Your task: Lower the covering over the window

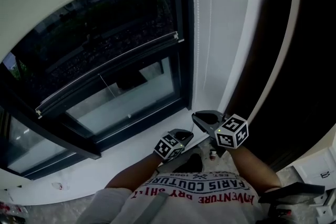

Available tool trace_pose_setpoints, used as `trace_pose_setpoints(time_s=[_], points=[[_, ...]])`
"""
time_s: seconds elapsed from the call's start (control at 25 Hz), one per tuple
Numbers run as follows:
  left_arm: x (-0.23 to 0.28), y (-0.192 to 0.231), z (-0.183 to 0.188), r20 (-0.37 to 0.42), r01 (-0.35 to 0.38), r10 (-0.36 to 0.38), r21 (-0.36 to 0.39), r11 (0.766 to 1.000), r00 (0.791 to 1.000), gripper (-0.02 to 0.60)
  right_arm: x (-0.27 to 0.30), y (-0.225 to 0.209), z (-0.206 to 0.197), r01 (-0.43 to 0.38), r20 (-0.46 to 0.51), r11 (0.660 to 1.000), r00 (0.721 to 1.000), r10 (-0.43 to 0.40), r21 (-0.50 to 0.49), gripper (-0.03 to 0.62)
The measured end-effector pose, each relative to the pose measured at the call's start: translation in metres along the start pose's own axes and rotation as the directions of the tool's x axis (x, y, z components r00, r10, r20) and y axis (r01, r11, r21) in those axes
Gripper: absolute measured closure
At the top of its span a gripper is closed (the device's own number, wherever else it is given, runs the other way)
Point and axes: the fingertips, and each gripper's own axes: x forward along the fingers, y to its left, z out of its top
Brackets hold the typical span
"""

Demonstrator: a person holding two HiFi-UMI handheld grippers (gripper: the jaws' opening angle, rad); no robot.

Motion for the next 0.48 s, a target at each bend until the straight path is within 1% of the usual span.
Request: trace_pose_setpoints(time_s=[0.2, 0.32, 0.4, 0.48], points=[[0.006, 0.001, 0.003, 0.023, 0.017, -0.017, -0.016, 1.0, 1.0, 0.572, 0.0, -0.01, -0.001, 0.013, 0.007, 1.0, 1.0, -0.013, -0.004, 0.592], [0.008, 0.006, 0.003, 0.051, 0.0, 0.001, -0.005, 1.0, 0.999, 0.566, -0.003, -0.015, 0.001, 0.017, 0.02, 1.0, 1.0, -0.017, 0.006, 0.592], [0.005, 0.011, 0.003, 0.056, -0.01, 0.012, -0.023, 1.0, 0.998, 0.493, -0.005, -0.019, 0.002, 0.028, 0.025, 1.0, 0.999, -0.028, 0.006, 0.592], [-0.003, 0.014, 0.013, 0.079, -0.007, 0.01, -0.046, 0.999, 0.997, 0.474, -0.01, -0.024, 0.002, 0.041, 0.026, 0.999, 0.999, -0.041, 0.009, 0.592]])
